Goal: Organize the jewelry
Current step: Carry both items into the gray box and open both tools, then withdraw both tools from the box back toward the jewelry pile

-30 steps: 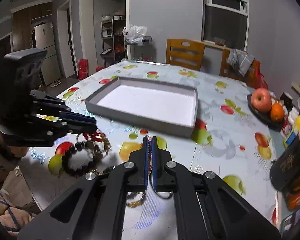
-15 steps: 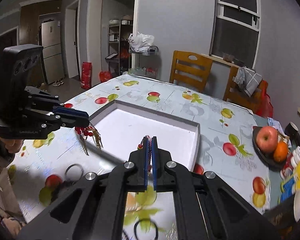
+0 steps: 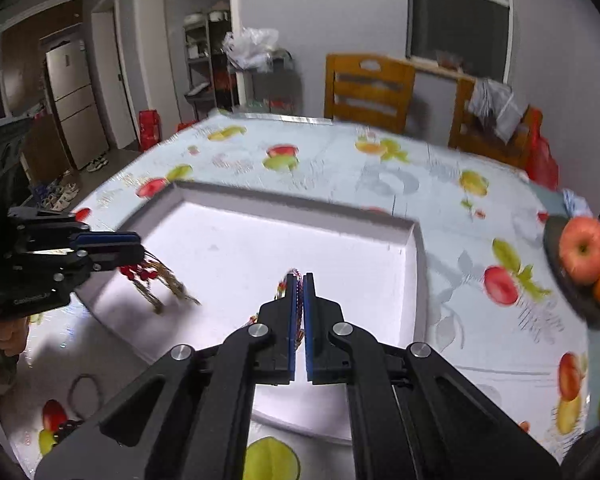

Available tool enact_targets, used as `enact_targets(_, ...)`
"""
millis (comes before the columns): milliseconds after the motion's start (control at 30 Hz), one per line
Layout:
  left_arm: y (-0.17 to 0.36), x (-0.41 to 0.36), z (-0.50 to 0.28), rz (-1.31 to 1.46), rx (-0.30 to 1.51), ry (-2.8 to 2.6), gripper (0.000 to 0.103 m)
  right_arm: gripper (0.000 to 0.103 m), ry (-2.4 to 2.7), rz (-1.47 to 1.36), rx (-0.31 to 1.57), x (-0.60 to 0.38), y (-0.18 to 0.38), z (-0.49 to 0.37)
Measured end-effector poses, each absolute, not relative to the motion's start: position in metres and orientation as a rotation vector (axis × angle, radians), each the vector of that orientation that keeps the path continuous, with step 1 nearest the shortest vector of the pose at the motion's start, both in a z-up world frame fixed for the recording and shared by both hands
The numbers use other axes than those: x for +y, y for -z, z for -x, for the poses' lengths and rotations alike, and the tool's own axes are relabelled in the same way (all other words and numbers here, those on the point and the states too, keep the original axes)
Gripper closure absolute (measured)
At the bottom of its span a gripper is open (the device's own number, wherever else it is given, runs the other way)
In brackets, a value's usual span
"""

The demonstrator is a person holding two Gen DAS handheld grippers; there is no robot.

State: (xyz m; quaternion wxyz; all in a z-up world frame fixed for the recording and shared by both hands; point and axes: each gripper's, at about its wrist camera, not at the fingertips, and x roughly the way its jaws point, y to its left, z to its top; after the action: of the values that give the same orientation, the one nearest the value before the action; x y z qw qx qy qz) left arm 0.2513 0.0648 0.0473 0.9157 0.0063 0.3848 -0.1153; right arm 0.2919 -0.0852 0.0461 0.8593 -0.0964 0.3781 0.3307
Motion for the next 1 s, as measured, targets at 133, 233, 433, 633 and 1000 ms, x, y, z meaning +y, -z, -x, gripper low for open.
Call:
enact_targets(133, -0.034, 0.073, -0.255, -0.004, 0.819, 0.189, 0.086, 0.1, -0.679, 0.215, 0.834, -0.088, -0.031, -0.295)
enact_targets(233, -0.031, 0.076, -0.253, -0.011, 0.811, 0.146, 0.054, 0.098, -0.675, 0.211, 0.843, -0.093, -0.027, -0.294)
enact_targets(433, -0.036, 0.072, -0.241, -0.045, 0.777, 0.137, 0.024, 0.047, -0.68, 0.203, 0.815, -0.1, -0.029, -0.283)
enact_targets(633, -0.04, 0.067, -0.23, -0.057, 0.769, 0.127, 0.012, 0.027, -0.687, 0.19, 0.786, -0.104, -0.035, -0.276)
enact_targets(1000, -0.048, 0.06, -0.198, -0.083, 0.744, 0.11, 0.01, 0.014, -0.695, 0.159, 0.746, -0.118, -0.047, -0.259)
